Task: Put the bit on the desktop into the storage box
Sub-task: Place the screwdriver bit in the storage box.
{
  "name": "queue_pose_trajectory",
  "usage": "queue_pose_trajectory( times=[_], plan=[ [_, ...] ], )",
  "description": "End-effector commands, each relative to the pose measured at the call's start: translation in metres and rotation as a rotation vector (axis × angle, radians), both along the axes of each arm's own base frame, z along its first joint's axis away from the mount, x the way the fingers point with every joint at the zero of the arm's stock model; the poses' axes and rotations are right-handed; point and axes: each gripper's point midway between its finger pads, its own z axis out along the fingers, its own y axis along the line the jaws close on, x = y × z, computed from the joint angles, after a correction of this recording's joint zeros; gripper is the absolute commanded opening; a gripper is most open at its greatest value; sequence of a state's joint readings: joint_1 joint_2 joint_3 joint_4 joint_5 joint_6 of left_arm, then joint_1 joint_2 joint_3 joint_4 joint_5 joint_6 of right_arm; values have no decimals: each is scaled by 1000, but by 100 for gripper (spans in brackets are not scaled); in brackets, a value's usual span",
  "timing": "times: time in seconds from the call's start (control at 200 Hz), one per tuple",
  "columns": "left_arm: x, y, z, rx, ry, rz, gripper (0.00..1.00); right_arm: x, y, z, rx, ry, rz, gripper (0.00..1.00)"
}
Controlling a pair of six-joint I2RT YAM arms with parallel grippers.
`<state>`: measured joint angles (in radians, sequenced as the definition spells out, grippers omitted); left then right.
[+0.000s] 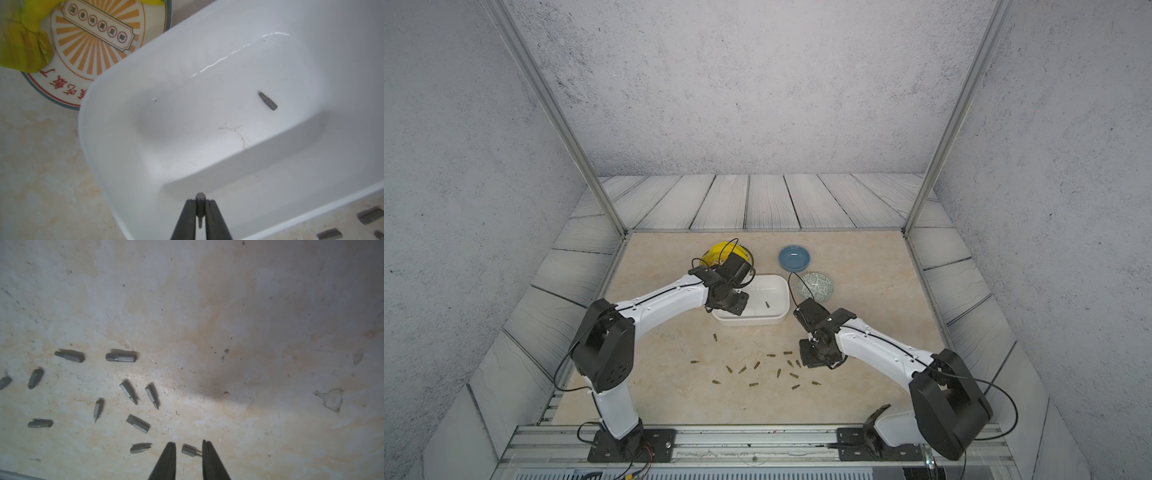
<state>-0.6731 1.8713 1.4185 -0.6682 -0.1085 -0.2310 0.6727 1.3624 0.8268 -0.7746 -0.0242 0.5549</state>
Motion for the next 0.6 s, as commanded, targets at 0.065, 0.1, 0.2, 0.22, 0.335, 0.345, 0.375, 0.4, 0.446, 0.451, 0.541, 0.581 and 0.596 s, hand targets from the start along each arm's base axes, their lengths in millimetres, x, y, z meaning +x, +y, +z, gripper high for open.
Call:
queue_pose_trajectory(
  times=[0.065,0.1,0.2,0.22,0.335,0.345,0.375,0.4,0.446,0.451,0.541,0.581,0.596],
  plan=[
    [17,-8,-6,-2,11,-15,15,7,15,0,-3,-25,20,28],
    [18,-8,-9,0,16,-15,16,7,19,-3,-7,-23,30,28],
    [20,-7,-14,4,21,-8,28,9,28,-8,-22,-23,56,28],
    [20,-7,-15,4,23,-5,31,9,29,-9,-24,-23,58,28],
    [22,-6,-14,0,18,-2,48,11,35,-16,-43,-16,76,28],
    [22,-6,-14,1,18,-3,50,12,34,-16,-44,-15,76,28],
    [22,-5,-12,1,13,-2,54,12,36,-17,-47,-14,80,28],
    [22,-5,-9,-1,8,0,55,13,36,-18,-52,-14,84,28],
    [23,-3,-2,-4,-10,5,56,15,36,-19,-61,-13,87,28],
    [23,-3,-1,-6,-11,6,56,15,36,-19,-61,-13,87,28],
    [23,0,17,-20,-56,13,61,16,38,-22,-71,-8,96,28],
    [22,3,26,-24,-72,14,62,17,38,-23,-76,-7,101,28],
    [22,4,29,-25,-77,15,63,17,37,-23,-79,-6,100,28]
  ],
)
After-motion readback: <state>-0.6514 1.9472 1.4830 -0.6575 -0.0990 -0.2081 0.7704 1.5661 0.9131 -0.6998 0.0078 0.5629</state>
